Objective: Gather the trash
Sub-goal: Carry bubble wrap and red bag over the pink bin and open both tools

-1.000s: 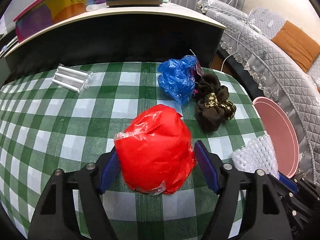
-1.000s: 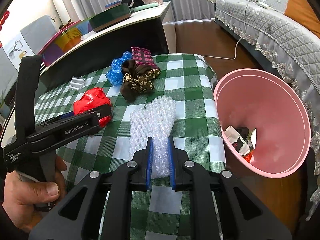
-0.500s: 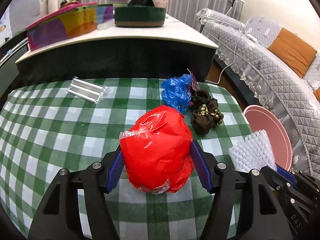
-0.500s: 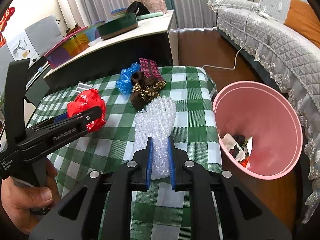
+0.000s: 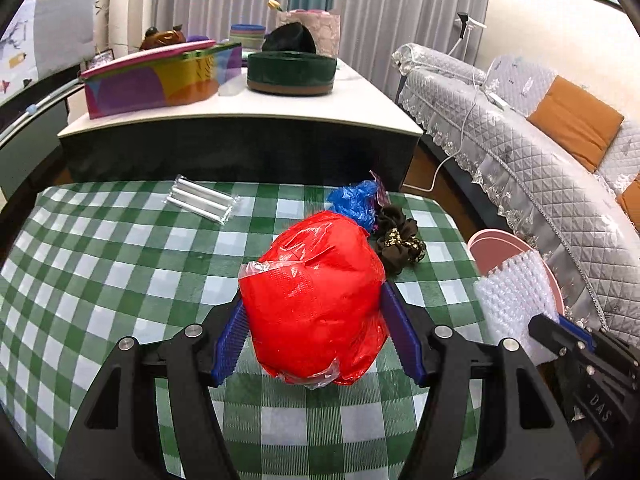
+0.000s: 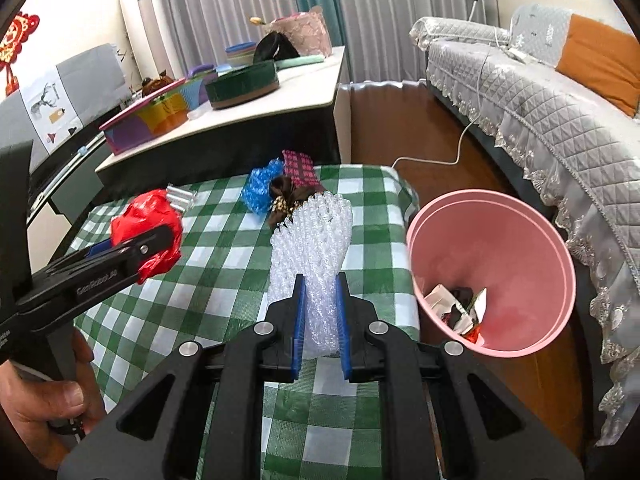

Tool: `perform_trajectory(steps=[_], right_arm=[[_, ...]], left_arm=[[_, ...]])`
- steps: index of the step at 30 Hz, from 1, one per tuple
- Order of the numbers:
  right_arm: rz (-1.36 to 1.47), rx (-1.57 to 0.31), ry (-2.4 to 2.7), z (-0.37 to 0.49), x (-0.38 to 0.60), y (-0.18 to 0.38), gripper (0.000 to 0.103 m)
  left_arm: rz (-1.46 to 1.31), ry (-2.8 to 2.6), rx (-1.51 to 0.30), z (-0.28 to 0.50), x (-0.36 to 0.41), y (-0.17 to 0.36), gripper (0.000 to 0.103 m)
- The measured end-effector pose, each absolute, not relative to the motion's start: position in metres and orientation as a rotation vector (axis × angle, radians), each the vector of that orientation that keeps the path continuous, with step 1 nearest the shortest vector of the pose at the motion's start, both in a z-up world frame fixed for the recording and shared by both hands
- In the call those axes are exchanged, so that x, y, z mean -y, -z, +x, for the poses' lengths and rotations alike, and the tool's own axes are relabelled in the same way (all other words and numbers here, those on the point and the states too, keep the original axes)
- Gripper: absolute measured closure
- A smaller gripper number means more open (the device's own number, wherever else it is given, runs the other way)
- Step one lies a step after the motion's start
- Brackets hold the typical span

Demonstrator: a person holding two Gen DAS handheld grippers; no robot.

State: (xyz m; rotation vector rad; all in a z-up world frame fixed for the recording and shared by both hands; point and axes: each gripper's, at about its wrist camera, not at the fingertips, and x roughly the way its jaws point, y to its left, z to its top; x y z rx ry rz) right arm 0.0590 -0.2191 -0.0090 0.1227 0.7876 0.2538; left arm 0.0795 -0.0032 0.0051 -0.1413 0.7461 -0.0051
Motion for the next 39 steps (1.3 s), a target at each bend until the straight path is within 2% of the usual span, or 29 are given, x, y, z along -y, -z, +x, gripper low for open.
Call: perform_trajectory(steps=[16,39], right_arm=[[0.153,-0.712,-0.186,0.049,0.257,-0.017,0.088],[0.188,-0.631,-0.020,0.059,0.332,-0.045,0.088]], left_arm=[[-0.116,0.060,-0.685,0.058,0.030,-0.016,0.041],[-0.045,0.187,-0.661,0.065,0.092,-0.024,0.041]])
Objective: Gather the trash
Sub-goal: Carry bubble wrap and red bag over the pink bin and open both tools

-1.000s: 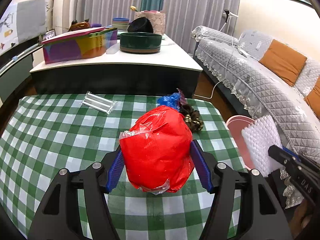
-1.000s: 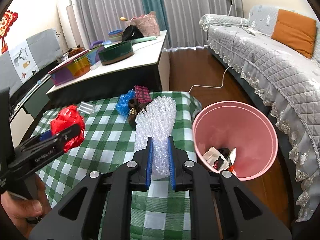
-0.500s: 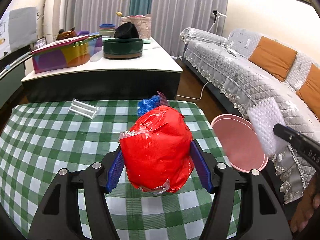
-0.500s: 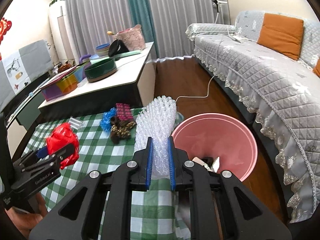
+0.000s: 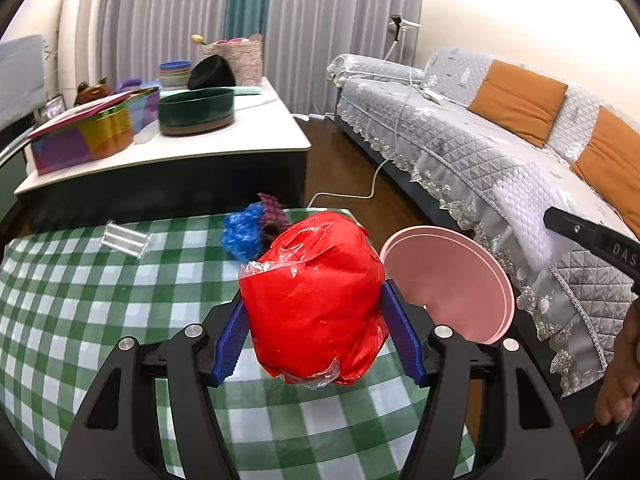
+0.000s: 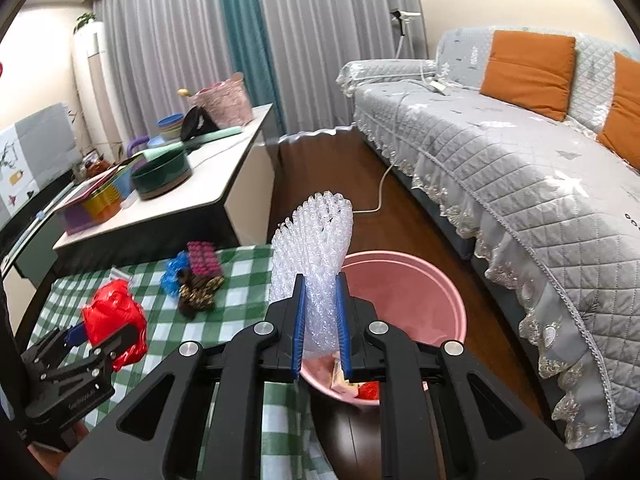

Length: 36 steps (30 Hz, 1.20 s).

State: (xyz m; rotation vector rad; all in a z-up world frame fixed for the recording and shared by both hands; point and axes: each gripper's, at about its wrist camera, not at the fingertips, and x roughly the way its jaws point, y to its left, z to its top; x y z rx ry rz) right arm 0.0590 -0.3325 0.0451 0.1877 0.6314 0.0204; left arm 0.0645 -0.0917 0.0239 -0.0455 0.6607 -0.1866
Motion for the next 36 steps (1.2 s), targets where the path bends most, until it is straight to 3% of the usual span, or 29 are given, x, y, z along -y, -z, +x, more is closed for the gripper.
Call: perform_trajectory(steps=[36], right_arm=[[0.319,-0.691,0.107,0.119,0.399,-0.004,0.088]], left_arm=[[0.031,0.353,-0.708,0.155,0.209,0.006,0.041]])
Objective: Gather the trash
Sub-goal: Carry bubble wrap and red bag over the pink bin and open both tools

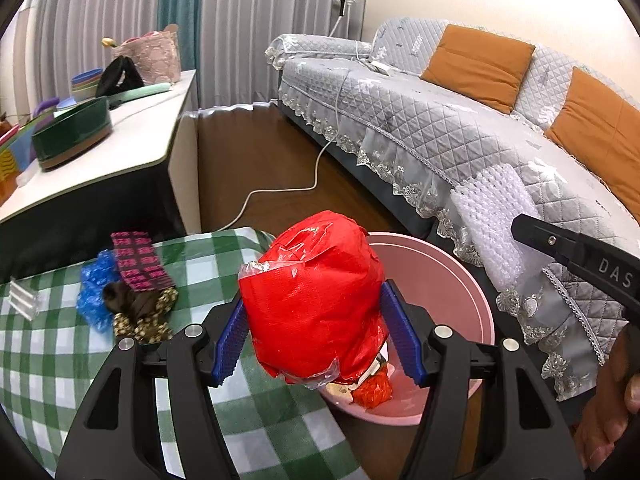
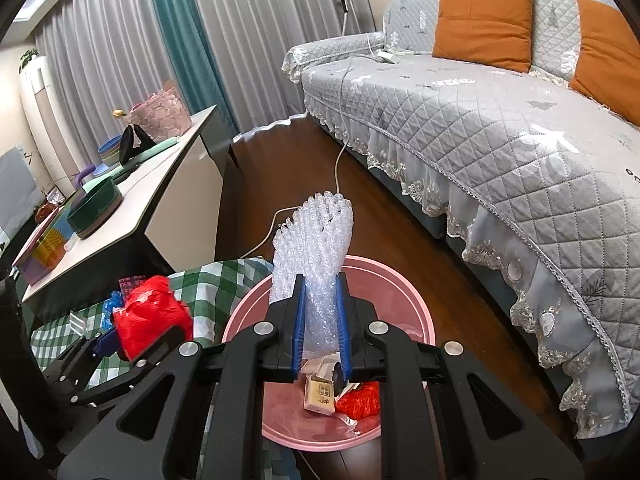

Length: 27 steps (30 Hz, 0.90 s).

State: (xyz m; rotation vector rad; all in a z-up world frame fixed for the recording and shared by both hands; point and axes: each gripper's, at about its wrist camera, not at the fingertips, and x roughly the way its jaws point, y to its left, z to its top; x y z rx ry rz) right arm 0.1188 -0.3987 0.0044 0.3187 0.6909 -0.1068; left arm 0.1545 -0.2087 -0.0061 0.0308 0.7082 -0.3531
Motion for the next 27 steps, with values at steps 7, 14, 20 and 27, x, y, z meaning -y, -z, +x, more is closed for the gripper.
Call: perform_trajectory(steps=[7,14,20,27], right_arm=[[0.315,-0.720,0.115,0.126,0.399,0.003,0.057],[0.309,-0.702,0.138,0.124,0.396,-0.003,0.046],[0.292,-0.681,0.114,0.121,0.379,-0.012,0.046],[0.256,-0.660,0.049,0.119,0.340,-0.021,0.046]], left_arm=[[0.024,0.385,-0.733,0.162,0.219,0.009,0.033],[-0.006,0.362,-0.737,0.156,0.204,0.010,0.029],[-0.041,0.324,-0.726,0.140,0.172,0.005,0.029],[-0.088,0.251,-0.712,0.123,0.119,0.004,0.030]])
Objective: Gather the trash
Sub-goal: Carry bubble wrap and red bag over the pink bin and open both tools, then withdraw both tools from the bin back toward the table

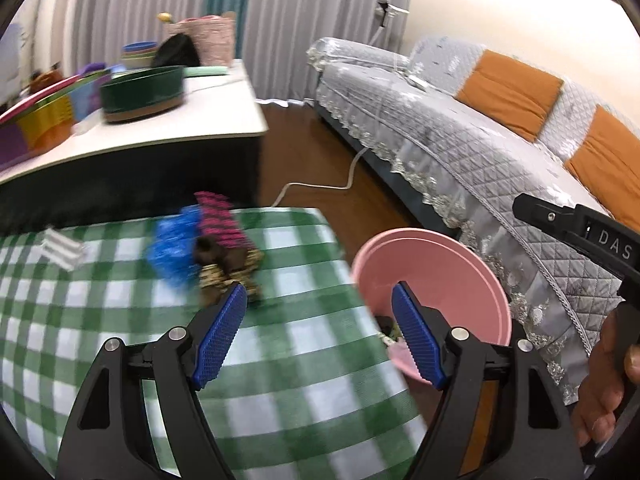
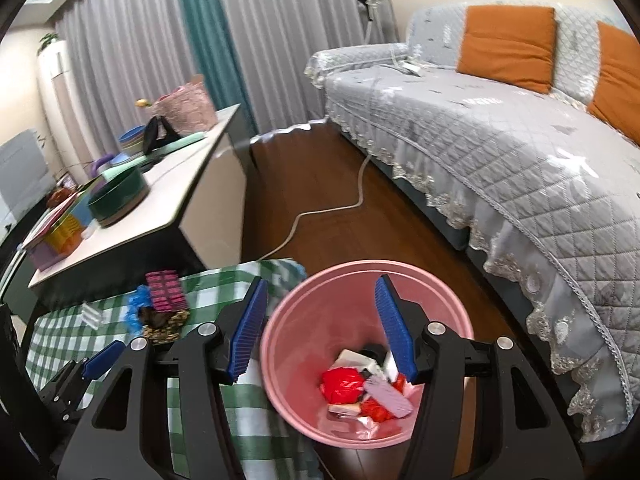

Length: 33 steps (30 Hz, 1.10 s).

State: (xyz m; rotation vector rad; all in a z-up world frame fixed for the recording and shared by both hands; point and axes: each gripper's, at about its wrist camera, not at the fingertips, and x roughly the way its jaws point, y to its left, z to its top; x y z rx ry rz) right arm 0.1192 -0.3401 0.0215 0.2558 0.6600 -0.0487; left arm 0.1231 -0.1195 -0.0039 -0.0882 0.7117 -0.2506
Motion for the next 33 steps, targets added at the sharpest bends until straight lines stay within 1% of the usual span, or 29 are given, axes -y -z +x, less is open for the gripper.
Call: perform_trajectory(steps=[1,3,7,10,13,23,33], right_arm=[[0.247,-0.655,0.035,0.119,0.333,-0.023,0.046],[0.235,-0.650,0.015,0.120,0.322,-0.024,0.046],[0.226,-0.643,-0.032,0.122,0.298,-0.024,0.046],[0.212,-0.643,-0.062,0.124,0.280,-0.023,0.047],[0.197,-0.649,-0.096,0.126,0.261,-0.019,0.048],[0.178,-0.706,-0.167,0.144,0.219,0.006,0.048],[0.206,-0.754,-0.224,0.166,0.197,0.030,0.047]], left_arm=[[-0.098,0.236,-0.707,0.121,0.109,0.004,0.031],[-0.110,0.207,-0.701,0.117,0.091,0.004,0.035],[-0.111,0.152,-0.680,0.110,0.060,0.005,0.037],[-0.117,0.102,-0.681,0.108,0.037,0.010,0.041],[-0.127,0.070,-0.678,0.108,0.019,0.012,0.043],[-0.146,-0.016,-0.669,0.118,-0.027,0.020,0.044],[-0.201,0.012,-0.661,0.151,-0.040,0.027,0.044]])
